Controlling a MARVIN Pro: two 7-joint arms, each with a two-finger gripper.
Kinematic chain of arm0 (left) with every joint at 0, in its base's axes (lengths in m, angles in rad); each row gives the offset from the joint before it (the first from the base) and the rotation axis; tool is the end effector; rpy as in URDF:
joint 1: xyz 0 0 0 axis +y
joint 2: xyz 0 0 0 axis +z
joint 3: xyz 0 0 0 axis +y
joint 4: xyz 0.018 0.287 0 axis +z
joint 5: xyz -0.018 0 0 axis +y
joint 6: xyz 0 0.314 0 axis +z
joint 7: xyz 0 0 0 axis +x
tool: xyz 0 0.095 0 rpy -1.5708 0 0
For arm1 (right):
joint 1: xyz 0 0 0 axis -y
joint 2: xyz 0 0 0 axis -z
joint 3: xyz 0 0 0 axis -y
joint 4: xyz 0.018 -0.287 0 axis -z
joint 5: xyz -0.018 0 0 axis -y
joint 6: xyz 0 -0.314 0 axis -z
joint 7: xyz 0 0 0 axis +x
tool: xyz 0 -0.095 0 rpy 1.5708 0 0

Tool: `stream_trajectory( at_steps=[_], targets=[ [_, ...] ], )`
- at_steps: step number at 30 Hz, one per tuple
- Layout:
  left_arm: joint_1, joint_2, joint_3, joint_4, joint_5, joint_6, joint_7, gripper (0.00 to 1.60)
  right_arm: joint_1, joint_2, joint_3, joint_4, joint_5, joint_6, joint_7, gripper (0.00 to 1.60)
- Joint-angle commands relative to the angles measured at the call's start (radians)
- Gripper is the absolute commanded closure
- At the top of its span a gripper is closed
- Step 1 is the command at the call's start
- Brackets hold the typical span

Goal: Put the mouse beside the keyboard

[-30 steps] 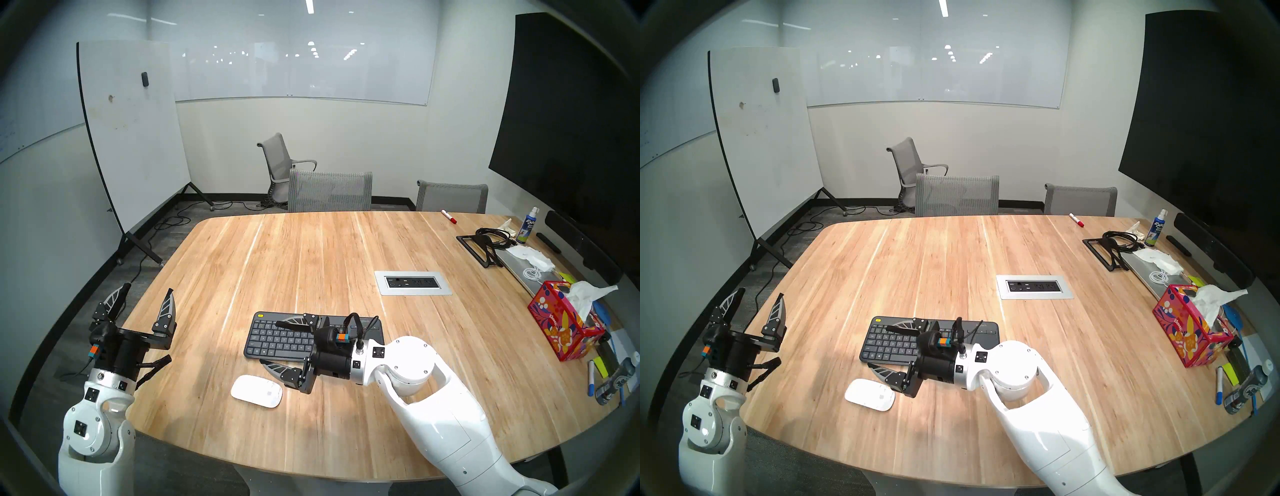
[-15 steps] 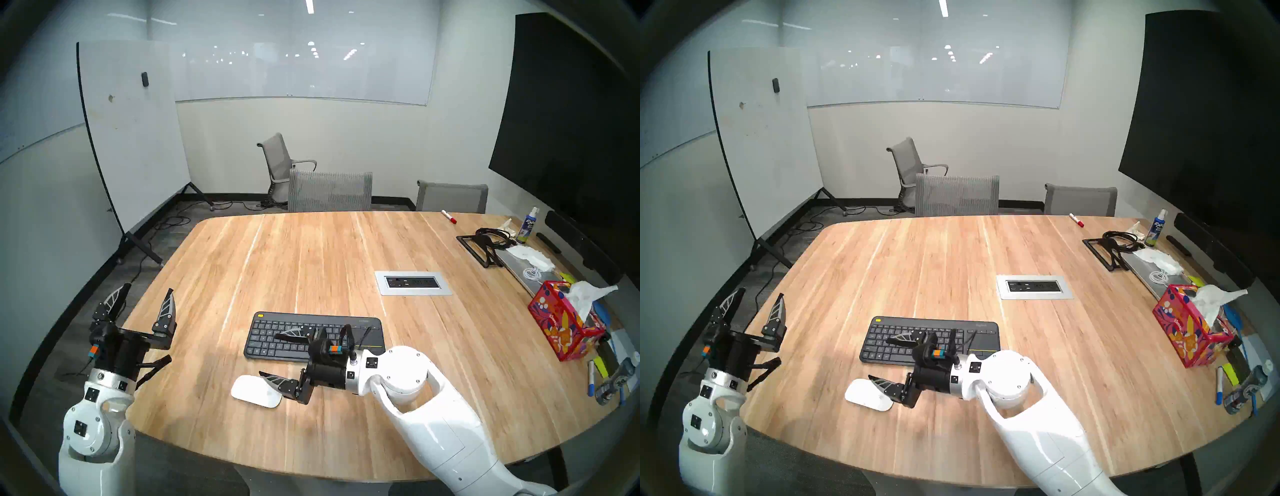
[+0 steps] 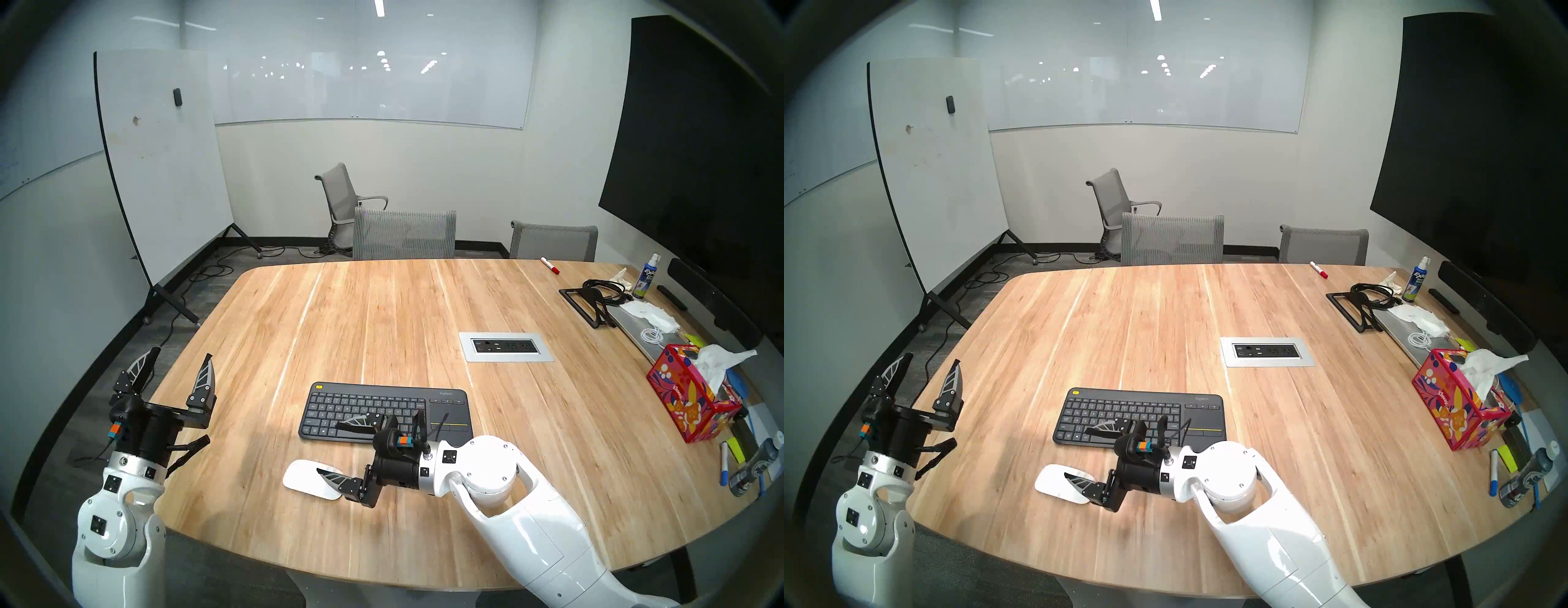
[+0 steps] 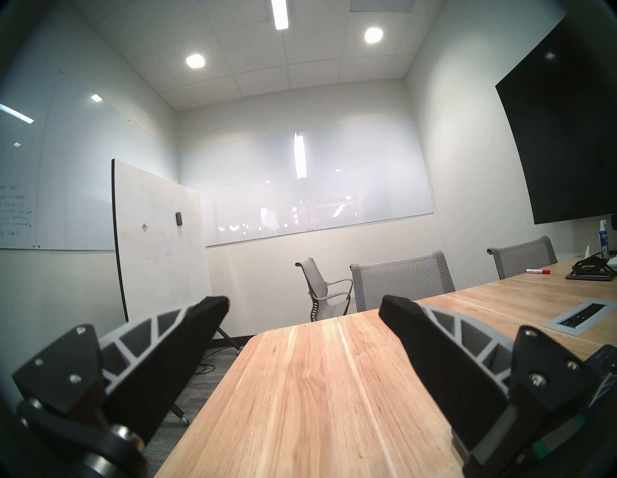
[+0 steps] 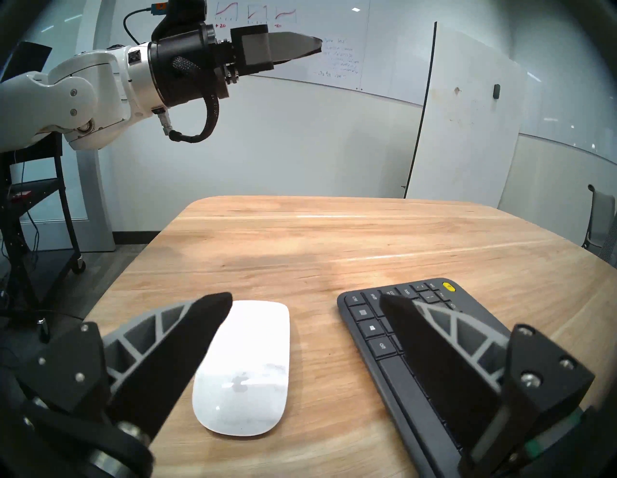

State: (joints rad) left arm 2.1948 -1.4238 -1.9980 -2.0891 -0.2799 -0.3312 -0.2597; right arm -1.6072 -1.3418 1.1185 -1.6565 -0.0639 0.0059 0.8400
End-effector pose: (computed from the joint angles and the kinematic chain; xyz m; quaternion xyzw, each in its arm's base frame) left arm 0.2383 0.1436 -0.2367 -0.6005 0.0507 -0.7957 0.0605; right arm 0.3133 0.1674 -0.3356 -0.5925 -0.5100 -0.5216 0.3417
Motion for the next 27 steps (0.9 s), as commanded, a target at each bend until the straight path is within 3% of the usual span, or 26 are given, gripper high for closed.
stream_trajectory(
  at_steps=[1, 27],
  targets=[
    [0.002, 0.000, -0.001, -0.014, 0.001, 0.001, 0.000, 0.00, -0.004, -0.012, -0.011, -0.015, -0.003, 0.008, -0.006, 0.00],
    [-0.004, -0.012, -0.007, -0.014, 0.006, 0.005, -0.012, 0.00, -0.034, 0.002, -0.052, -0.014, -0.034, 0.013, -0.006, 0.00]
  ],
)
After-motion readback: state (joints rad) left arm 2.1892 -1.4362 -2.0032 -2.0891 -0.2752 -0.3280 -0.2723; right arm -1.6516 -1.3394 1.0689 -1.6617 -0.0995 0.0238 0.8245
